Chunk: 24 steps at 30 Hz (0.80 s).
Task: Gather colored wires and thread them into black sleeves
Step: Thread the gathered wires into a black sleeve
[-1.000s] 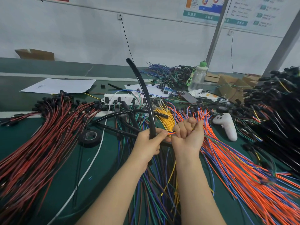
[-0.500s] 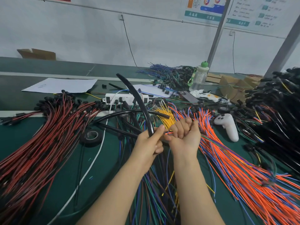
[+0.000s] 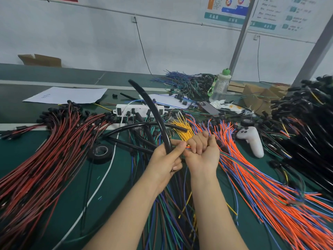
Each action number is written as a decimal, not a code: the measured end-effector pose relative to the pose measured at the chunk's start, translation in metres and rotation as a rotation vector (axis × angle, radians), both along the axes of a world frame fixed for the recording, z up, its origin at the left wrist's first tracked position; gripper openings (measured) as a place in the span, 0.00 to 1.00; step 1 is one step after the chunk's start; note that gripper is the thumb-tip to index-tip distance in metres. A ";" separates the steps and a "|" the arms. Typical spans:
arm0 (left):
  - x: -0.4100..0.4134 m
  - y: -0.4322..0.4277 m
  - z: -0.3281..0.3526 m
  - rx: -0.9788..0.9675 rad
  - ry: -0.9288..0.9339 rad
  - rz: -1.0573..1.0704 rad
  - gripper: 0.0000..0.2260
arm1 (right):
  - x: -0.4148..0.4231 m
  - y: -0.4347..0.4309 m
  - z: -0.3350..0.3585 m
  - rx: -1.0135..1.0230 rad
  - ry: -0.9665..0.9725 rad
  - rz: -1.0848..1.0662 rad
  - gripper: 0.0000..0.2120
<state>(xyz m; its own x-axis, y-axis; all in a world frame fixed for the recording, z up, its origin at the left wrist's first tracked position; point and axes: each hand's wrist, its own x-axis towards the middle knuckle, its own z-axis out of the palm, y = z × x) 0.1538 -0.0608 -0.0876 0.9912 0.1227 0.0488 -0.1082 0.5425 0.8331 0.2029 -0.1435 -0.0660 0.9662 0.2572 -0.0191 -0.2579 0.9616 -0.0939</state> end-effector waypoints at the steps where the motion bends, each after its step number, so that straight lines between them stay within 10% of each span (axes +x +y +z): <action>1: 0.000 0.000 0.000 -0.031 -0.004 -0.005 0.06 | 0.000 0.000 0.000 0.010 -0.003 0.001 0.24; 24: -0.001 0.000 0.003 -0.217 0.032 -0.107 0.03 | -0.003 0.004 0.002 0.119 -0.062 -0.002 0.26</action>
<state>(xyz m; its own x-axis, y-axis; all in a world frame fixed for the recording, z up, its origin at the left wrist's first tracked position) 0.1524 -0.0608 -0.0843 0.9998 0.0207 0.0008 -0.0153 0.7159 0.6980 0.2004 -0.1399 -0.0642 0.9650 0.2525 0.0711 -0.2534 0.9673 0.0052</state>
